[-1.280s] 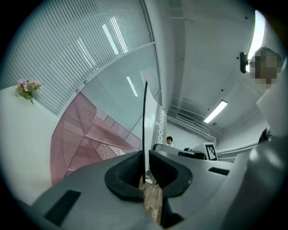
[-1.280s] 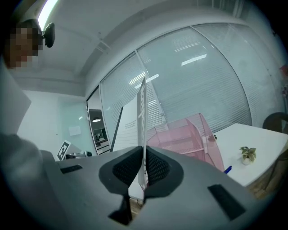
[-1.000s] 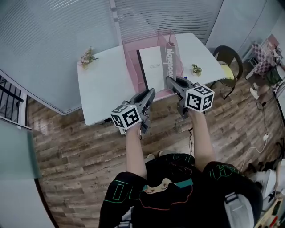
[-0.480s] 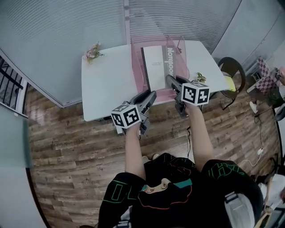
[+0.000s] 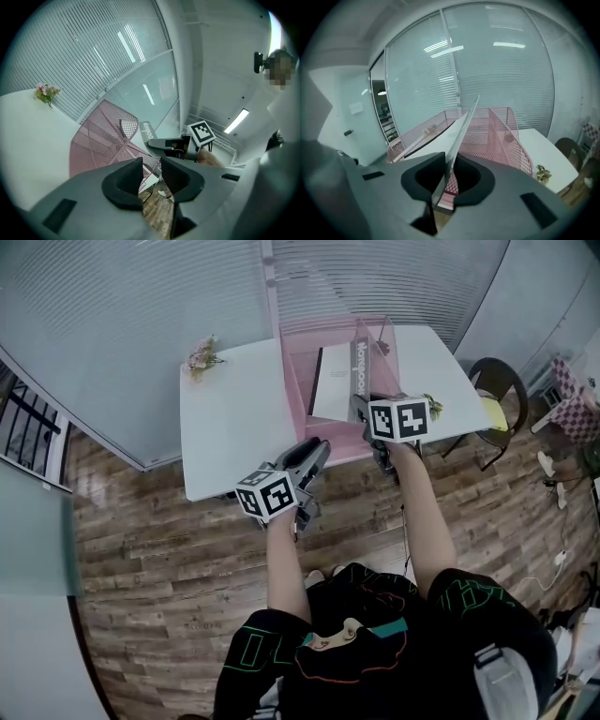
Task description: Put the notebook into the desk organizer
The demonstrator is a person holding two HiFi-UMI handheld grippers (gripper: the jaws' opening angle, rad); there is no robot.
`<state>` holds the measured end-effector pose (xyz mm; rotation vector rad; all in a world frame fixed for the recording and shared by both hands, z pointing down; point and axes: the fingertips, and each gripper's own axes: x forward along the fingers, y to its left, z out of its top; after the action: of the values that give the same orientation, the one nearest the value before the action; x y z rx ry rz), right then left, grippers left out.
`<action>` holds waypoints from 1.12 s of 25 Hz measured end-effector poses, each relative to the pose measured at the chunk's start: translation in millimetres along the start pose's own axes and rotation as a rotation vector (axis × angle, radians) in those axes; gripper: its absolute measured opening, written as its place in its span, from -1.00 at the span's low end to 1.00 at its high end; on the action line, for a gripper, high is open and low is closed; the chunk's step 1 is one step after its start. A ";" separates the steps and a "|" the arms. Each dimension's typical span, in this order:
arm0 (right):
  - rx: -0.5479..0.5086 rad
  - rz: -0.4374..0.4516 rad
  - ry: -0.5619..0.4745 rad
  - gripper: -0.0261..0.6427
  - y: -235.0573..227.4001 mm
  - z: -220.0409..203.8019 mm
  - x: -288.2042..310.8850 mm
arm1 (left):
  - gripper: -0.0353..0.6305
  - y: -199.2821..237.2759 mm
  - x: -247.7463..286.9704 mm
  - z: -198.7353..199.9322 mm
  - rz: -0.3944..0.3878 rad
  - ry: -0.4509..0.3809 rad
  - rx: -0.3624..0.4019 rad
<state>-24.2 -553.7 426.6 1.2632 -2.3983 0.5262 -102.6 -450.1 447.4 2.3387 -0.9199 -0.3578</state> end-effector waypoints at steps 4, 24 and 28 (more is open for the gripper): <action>-0.174 -0.058 0.084 -0.72 0.8 -5.6 8.9 | -0.56 0.3 2.0 0.3 -0.008 -0.002 0.006; -0.392 -0.202 0.039 -0.06 -7.6 1.6 6.3 | -0.60 -2.2 17.0 -1.7 0.004 0.039 0.039; -0.291 -0.215 -0.147 -0.18 -13.0 4.8 -10.8 | -0.74 -7.3 19.7 4.8 0.048 0.018 0.109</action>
<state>-8.4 -555.4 419.1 1.4423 -2.3092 0.0198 -86.6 -461.5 438.5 2.4094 -1.0074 -0.2730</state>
